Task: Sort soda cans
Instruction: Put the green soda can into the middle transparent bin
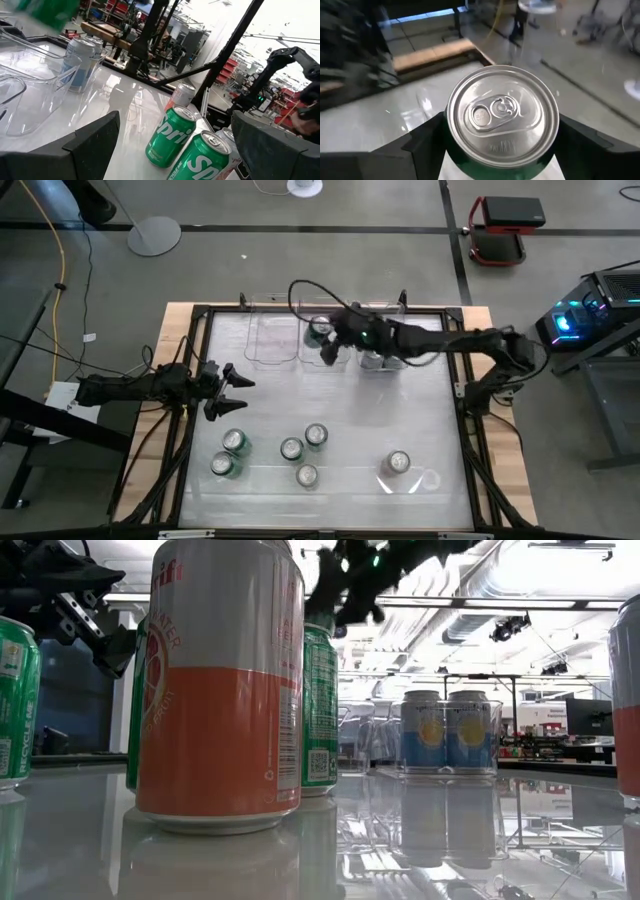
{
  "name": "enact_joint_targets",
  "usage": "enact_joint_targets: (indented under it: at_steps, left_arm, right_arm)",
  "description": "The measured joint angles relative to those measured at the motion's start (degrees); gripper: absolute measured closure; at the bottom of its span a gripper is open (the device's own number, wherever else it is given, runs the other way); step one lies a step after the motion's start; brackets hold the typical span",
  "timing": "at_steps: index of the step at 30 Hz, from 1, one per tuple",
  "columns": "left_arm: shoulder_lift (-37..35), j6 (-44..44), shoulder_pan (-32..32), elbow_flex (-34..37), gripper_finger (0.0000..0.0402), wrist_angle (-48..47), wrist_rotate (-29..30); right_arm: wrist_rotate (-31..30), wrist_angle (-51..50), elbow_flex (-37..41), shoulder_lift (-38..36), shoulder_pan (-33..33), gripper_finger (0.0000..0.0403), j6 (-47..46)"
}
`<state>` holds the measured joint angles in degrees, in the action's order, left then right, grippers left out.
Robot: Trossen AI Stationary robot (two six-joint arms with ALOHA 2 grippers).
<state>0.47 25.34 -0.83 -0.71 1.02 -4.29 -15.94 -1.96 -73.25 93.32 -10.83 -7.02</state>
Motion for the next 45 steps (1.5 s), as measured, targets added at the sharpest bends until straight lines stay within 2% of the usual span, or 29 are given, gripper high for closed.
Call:
enact_joint_targets:
  at_steps: [8, 22, 31, 45]
  left_arm:
    - [0.02, -1.01, -0.01, 0.00, 0.0041, -0.03, 0.02]
    - [0.01, -1.07, 0.00, 0.01, 0.0041, -0.01, 0.02]
    - [0.02, -1.03, 0.00, 0.00, 0.0041, 0.00, 0.02]
    - [0.01, -0.98, 0.00, 0.00, 0.0041, -0.01, 0.02]
  right_arm:
    - [4.81, 2.01, 0.01, 8.58, -3.03, 0.0113, -3.11]
    - [8.33, 0.89, 0.01, 14.61, -3.44, 0.0113, -3.61]
    - [8.57, 0.93, 0.01, 16.08, -3.44, 0.0096, -4.51]
    - [11.60, -0.18, 0.01, 16.08, -3.44, 0.0091, -3.52]
